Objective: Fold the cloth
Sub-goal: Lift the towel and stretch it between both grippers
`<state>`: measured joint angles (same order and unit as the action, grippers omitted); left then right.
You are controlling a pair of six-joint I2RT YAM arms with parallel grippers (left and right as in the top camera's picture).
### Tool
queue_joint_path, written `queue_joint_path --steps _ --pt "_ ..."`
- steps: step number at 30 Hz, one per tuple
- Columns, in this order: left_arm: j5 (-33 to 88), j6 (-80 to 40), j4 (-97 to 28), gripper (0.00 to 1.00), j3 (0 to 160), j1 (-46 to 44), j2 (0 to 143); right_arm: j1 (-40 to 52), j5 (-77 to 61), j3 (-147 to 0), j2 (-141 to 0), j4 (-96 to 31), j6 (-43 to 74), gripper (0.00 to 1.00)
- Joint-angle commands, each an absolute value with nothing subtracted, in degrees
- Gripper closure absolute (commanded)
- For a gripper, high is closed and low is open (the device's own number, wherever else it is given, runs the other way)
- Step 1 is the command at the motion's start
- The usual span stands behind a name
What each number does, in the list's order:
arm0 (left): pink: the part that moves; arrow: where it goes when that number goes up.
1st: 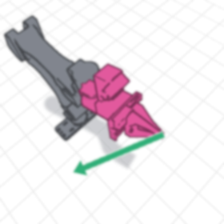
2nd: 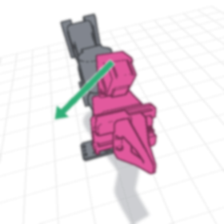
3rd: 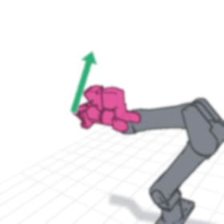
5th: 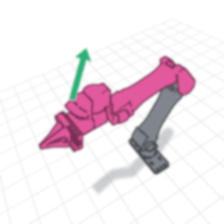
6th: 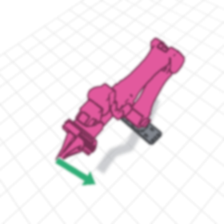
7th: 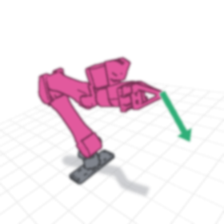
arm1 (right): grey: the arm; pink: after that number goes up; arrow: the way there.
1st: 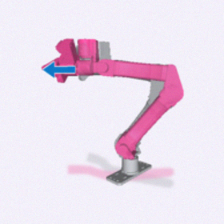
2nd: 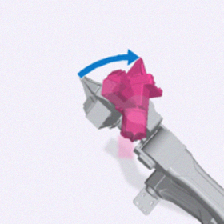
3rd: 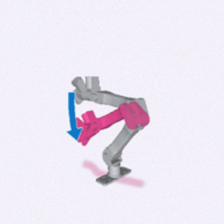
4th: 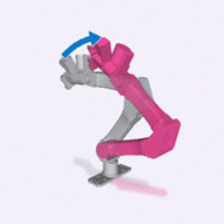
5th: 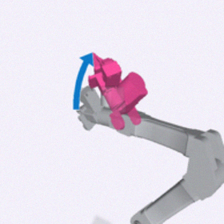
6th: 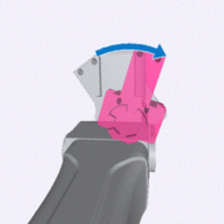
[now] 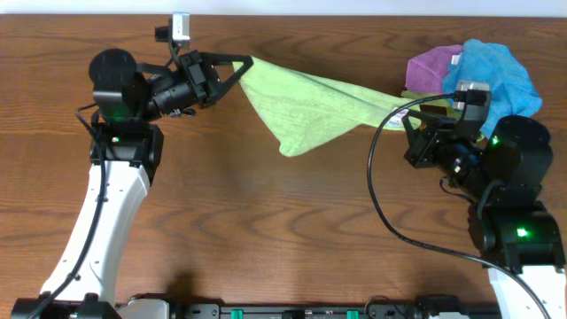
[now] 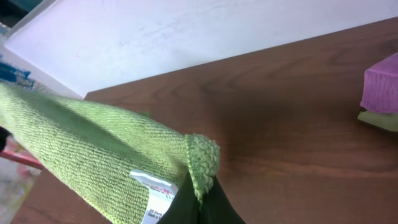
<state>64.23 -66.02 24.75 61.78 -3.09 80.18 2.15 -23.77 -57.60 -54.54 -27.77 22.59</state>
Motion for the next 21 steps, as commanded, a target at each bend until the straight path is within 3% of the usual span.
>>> queue_joint_path --steps 1,9,21 --pt "64.82 -63.72 22.5 0.94 63.86 -1.34 79.77 1.89 -21.61 -58.7 -56.36 -28.1 20.6 0.99" --pt "59.86 -47.94 6.63 0.94 63.86 -1.37 82.0 2.63 -21.63 -58.7 -70.94 -22.83 16.38 0.99" --pt "55.24 -51.79 21.37 0.94 64.58 -1.23 95.61 4.1 -17.78 -60.42 -81.93 -6.42 16.45 0.99"
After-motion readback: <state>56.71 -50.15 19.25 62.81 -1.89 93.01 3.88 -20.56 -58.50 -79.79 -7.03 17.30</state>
